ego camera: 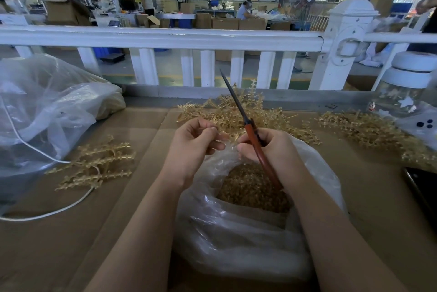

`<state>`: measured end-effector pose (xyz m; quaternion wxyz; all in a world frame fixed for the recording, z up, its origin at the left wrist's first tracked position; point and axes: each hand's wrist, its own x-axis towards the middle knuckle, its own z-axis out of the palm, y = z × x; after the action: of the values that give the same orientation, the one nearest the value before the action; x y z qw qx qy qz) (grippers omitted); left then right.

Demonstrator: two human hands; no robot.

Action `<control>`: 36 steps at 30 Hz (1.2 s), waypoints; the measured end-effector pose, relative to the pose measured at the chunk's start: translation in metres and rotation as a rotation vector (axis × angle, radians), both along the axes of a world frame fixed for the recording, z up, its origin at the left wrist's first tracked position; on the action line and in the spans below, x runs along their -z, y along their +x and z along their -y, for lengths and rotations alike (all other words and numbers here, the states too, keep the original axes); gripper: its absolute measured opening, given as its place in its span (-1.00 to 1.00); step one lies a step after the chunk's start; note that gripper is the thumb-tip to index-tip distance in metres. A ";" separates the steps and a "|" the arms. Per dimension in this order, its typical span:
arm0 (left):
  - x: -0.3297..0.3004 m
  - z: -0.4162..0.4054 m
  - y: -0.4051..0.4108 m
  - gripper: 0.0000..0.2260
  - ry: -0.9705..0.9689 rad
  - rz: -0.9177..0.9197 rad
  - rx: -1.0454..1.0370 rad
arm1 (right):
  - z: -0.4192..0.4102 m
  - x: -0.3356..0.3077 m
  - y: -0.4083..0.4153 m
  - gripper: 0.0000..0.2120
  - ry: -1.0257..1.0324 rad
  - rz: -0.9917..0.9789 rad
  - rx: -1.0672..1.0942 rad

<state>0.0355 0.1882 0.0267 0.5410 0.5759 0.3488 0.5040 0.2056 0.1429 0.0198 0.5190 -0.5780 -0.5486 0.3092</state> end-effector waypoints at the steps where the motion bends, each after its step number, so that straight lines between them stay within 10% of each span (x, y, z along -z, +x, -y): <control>1: -0.001 0.000 -0.001 -0.85 -0.030 -0.003 0.008 | 0.001 0.000 0.001 -0.85 0.018 0.008 -0.003; 8: -0.002 -0.002 -0.006 -0.92 -0.068 -0.254 0.213 | 0.000 0.000 0.006 -0.81 0.096 -0.048 0.073; 21: -0.004 0.000 -0.013 -0.88 -0.211 0.034 0.457 | 0.006 -0.005 0.005 -0.78 0.209 -0.292 -0.004; 36: 0.001 -0.004 0.001 -0.89 -0.189 0.358 0.062 | -0.001 0.012 0.001 -0.34 0.075 0.338 0.123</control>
<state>0.0368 0.1923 0.0258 0.6611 0.4344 0.2750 0.5464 0.2069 0.1441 0.0077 0.4587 -0.6342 -0.6028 0.1547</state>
